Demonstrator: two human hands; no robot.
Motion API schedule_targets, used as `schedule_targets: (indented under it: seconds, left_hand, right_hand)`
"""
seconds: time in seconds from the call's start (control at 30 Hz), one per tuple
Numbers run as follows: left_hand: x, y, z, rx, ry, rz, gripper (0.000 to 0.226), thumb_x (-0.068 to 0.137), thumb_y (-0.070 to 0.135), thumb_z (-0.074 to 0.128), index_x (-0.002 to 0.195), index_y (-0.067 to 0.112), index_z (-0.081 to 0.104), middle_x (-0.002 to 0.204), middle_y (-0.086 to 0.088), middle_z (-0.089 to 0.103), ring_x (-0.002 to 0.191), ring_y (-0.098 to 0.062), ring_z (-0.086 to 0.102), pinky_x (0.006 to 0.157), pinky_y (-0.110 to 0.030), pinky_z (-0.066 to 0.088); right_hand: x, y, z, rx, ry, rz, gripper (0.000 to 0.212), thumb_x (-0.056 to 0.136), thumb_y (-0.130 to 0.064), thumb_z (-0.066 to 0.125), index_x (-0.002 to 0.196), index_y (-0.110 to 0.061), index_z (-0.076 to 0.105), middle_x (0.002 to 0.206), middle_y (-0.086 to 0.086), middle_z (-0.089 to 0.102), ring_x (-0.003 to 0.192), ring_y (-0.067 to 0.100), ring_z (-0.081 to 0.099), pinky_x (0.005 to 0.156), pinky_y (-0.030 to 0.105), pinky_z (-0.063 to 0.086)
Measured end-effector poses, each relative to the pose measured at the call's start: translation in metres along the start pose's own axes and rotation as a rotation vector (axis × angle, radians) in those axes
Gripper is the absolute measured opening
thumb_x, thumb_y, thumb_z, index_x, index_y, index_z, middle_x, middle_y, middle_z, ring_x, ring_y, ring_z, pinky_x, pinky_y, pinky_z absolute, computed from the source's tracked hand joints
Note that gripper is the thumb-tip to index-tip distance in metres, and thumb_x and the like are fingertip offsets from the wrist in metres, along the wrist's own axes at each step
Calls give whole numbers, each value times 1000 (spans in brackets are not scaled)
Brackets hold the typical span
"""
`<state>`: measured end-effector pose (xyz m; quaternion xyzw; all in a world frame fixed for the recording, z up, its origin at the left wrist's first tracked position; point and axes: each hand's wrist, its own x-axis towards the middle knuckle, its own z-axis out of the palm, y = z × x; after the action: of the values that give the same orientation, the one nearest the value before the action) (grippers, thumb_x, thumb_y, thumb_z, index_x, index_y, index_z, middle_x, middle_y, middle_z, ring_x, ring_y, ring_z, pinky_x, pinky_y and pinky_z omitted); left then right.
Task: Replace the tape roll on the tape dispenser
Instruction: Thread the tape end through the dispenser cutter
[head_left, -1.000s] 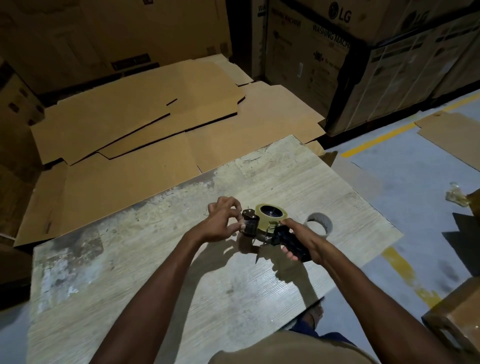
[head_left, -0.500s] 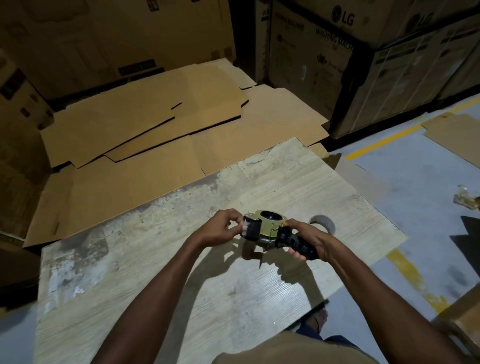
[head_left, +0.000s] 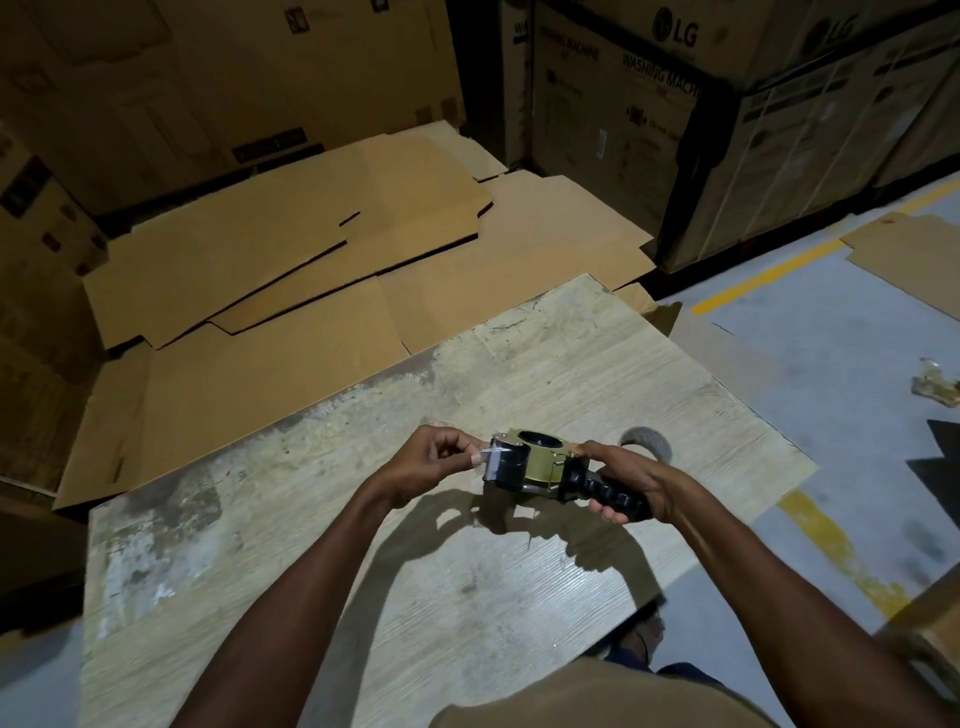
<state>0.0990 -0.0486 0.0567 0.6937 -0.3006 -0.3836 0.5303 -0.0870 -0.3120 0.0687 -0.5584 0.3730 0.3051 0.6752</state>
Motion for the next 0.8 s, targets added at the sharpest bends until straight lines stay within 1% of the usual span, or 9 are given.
schedule_targets:
  seconds: [0.13, 0.23, 0.37, 0.43, 0.5, 0.6, 0.7, 0.73, 0.8]
  left_hand:
    - [3, -2, 1, -38, 28, -14, 4, 90, -1, 77, 93, 0, 79, 101, -16, 79, 95, -23, 74, 90, -36, 60]
    - [7, -5, 1, -40, 39, -27, 7, 88, -2, 79, 95, -5, 79, 97, -21, 78, 89, -26, 74, 85, -37, 62]
    - [12, -10, 2, -48, 64, -61, 11, 86, -6, 79, 95, -11, 77, 97, -25, 77, 87, -29, 74, 83, -40, 64]
    - [13, -13, 3, -62, 101, -64, 15, 86, -5, 80, 97, -15, 76, 100, -31, 75, 88, -31, 74, 82, -39, 64]
    - [14, -15, 5, -80, 142, -60, 16, 86, -5, 80, 97, -16, 75, 100, -33, 75, 87, -30, 74, 81, -37, 64]
    - [16, -15, 10, -112, 192, -63, 12, 85, -6, 80, 95, -13, 77, 94, -25, 77, 84, -28, 75, 79, -37, 64]
    - [17, -14, 16, -142, 222, -57, 6, 85, -8, 79, 91, -8, 78, 90, -22, 78, 82, -29, 75, 77, -38, 64]
    - [17, -14, 17, -150, 235, -56, 5, 85, -8, 79, 90, -7, 79, 90, -22, 78, 81, -29, 75, 77, -38, 64]
    - [18, -13, 19, -162, 267, -55, 6, 85, -9, 79, 88, -4, 80, 87, -20, 78, 79, -29, 75, 76, -37, 64]
  right_hand:
    - [6, 3, -2, -37, -60, 17, 65, 94, -63, 54, 106, 0, 61, 67, 9, 61, 45, 15, 55, 38, 23, 48]
    - [11, 6, -6, -73, -92, 3, 71, 93, -69, 53, 105, 1, 63, 70, 9, 61, 47, 15, 56, 40, 24, 50]
    - [13, 8, -11, -97, -127, -102, 79, 91, -73, 55, 109, 3, 65, 78, 13, 63, 55, 18, 59, 47, 26, 53]
    - [11, 7, -13, -205, -78, -154, 81, 85, -76, 61, 109, 1, 68, 82, 12, 67, 61, 18, 61, 53, 27, 54]
    - [9, 5, -13, -333, 20, -192, 91, 73, -84, 66, 108, 0, 73, 84, 12, 71, 66, 18, 64, 57, 26, 53]
    - [8, -1, -11, -491, 156, -249, 99, 63, -91, 66, 100, 0, 75, 79, 10, 70, 62, 17, 61, 52, 23, 50]
    - [5, -8, -5, -582, 236, -252, 84, 70, -87, 63, 86, -5, 71, 71, 7, 69, 59, 18, 63, 49, 23, 48]
    - [4, -9, -3, -612, 252, -251, 82, 74, -85, 60, 87, -5, 71, 73, 10, 72, 60, 18, 64, 47, 22, 48]
    - [2, -11, -2, -675, 269, -246, 89, 80, -85, 52, 93, 0, 72, 83, 17, 77, 63, 19, 67, 44, 20, 45]
